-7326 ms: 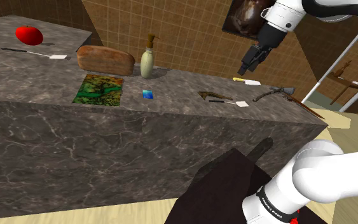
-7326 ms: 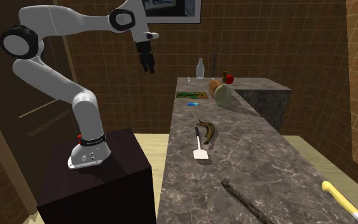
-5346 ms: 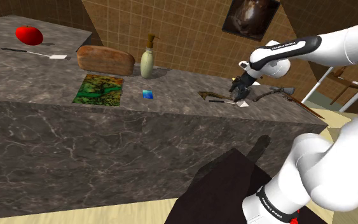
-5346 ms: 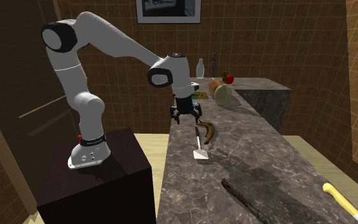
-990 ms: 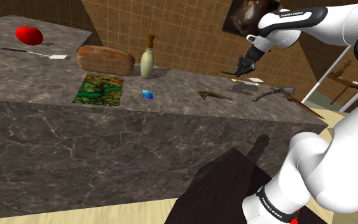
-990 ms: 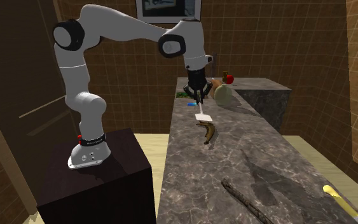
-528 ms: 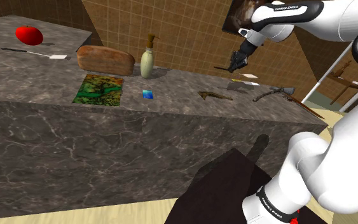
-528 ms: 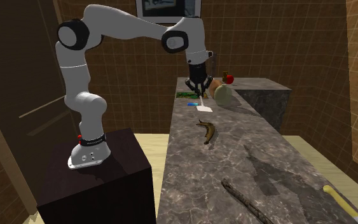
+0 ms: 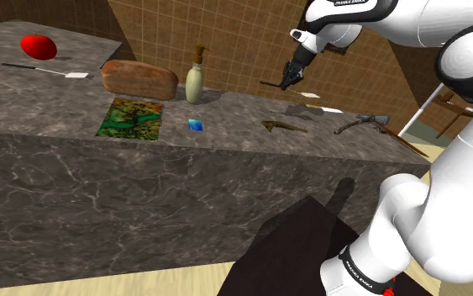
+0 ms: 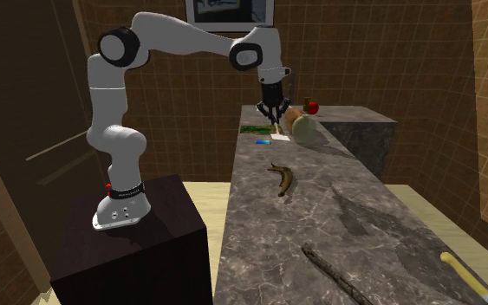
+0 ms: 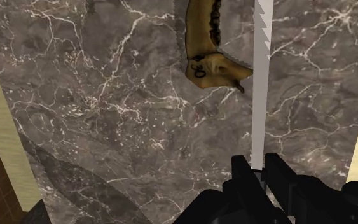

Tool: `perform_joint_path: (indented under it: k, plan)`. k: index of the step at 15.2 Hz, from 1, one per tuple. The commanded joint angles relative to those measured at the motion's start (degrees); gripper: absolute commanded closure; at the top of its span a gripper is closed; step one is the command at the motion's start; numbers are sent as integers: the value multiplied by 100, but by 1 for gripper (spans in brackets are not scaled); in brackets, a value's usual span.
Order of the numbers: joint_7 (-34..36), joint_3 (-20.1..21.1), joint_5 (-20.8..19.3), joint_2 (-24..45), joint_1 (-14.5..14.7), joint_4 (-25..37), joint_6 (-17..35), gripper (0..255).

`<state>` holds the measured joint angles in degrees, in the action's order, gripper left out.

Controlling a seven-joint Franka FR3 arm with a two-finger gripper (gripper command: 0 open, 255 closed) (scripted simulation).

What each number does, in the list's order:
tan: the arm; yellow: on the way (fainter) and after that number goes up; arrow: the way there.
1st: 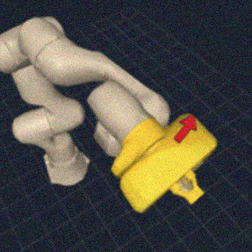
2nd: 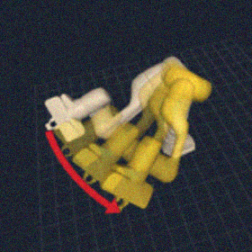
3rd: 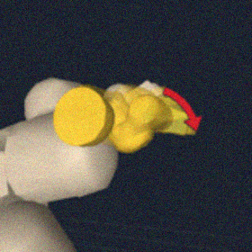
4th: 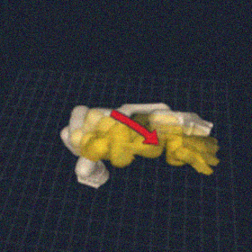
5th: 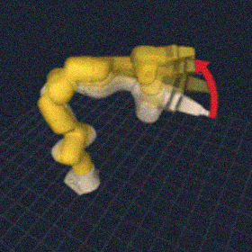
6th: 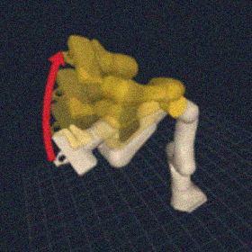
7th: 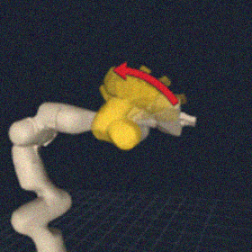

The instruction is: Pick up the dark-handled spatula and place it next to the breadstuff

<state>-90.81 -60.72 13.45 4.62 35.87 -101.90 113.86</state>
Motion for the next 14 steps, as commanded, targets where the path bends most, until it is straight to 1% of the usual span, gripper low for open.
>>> perform_joint_path:
  k: [1,7,11,14]
  plan:
    - [159,110,171,222,69,144,-6,255]
    - [500,460,769,1048,42,873,-201,255]
    - [766,723,1136,1640,-82,1538,-413,255]
    - [998,931,1387,2109,-233,2153,-619,255]
